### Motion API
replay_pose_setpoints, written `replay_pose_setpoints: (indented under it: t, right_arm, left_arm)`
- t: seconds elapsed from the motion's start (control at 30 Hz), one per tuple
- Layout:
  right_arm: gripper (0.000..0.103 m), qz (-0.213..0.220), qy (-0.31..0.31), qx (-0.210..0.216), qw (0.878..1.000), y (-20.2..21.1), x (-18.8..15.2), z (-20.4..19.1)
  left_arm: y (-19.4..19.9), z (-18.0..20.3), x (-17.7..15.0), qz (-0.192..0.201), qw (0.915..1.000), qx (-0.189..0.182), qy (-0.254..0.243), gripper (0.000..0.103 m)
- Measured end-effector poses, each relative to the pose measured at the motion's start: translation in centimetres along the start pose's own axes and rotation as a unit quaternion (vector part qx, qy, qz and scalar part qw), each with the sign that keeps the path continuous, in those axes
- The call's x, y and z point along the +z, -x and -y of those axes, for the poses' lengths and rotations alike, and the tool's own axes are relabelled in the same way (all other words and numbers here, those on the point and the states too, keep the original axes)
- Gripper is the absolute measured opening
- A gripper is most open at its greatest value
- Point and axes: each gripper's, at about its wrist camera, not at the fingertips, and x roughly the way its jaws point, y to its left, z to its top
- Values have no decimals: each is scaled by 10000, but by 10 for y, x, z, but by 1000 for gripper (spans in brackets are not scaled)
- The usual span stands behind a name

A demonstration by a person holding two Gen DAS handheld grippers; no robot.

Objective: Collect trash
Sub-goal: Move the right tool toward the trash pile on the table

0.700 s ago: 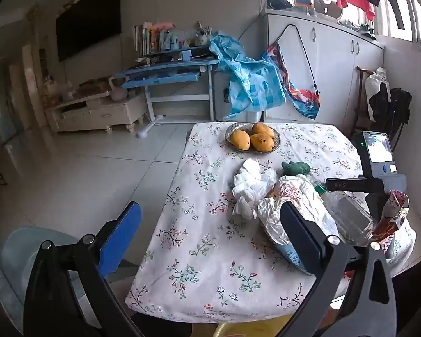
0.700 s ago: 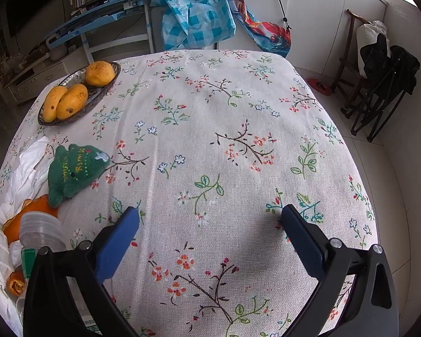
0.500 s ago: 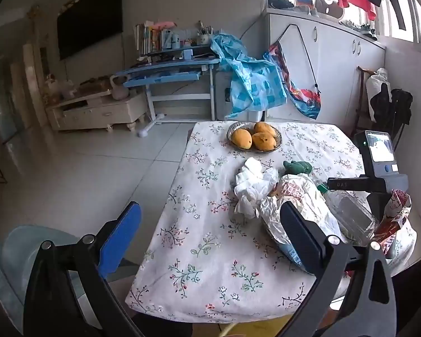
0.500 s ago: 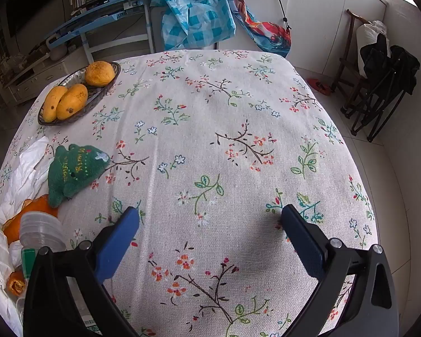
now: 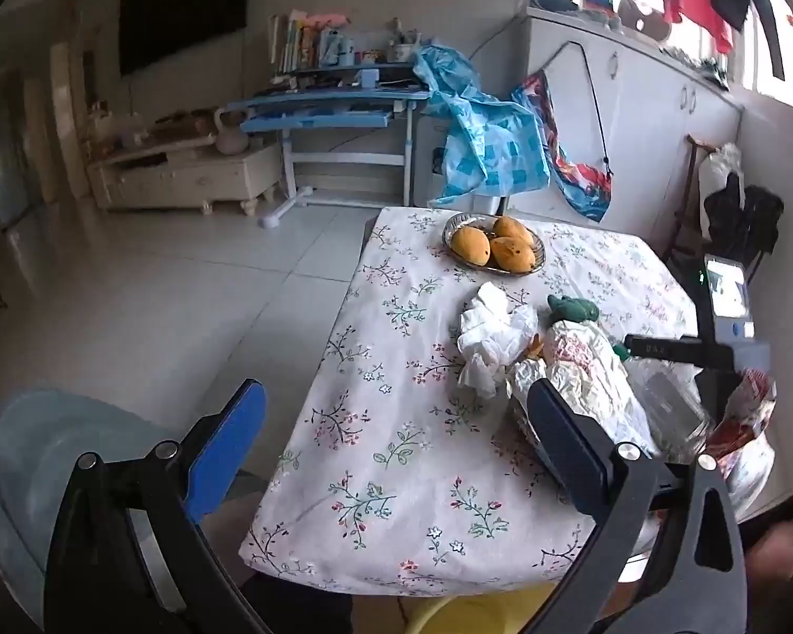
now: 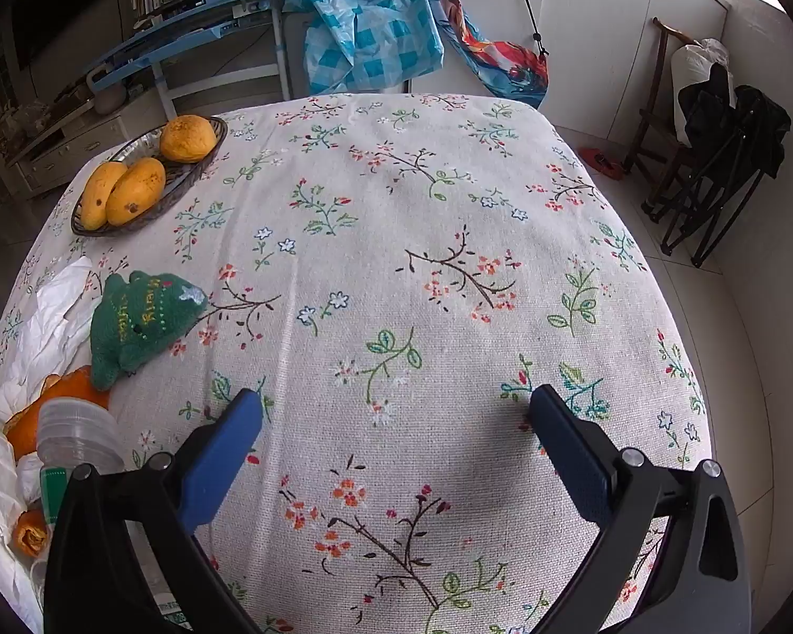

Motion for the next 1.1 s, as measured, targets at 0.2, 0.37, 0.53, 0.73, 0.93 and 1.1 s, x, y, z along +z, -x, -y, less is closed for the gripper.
replay_pose_setpoints:
  t: [0.2,0.37,0.53,0.73,0.93,1.1]
  right_arm:
    - [96,0,0,-1,10000,0,0,0]
    - [96,0,0,-2,10000,0,0,0]
    - [96,4,-32,-9,10000,0,0,0]
    - [96,7,-45,-37,10000,-1,-1,2]
    - [96,39,139,52,9999,-12,15,8]
    - [96,418,108,-495,9978,10,29,29]
  left_arm:
    - [-5,-9,-1,-277,9990,-219,289,96]
    - [-11,-2,-6,-364,9991,-126,180,96]
    - [-17,9,-8,-478,9988,-46,83,96]
    - [-24,23,-9,-504,9985,161,-172,96]
    - [-33,31,-8,-586,9973,297,-325,96]
    - [-36,40,-9,-543,9964,409,-499,96]
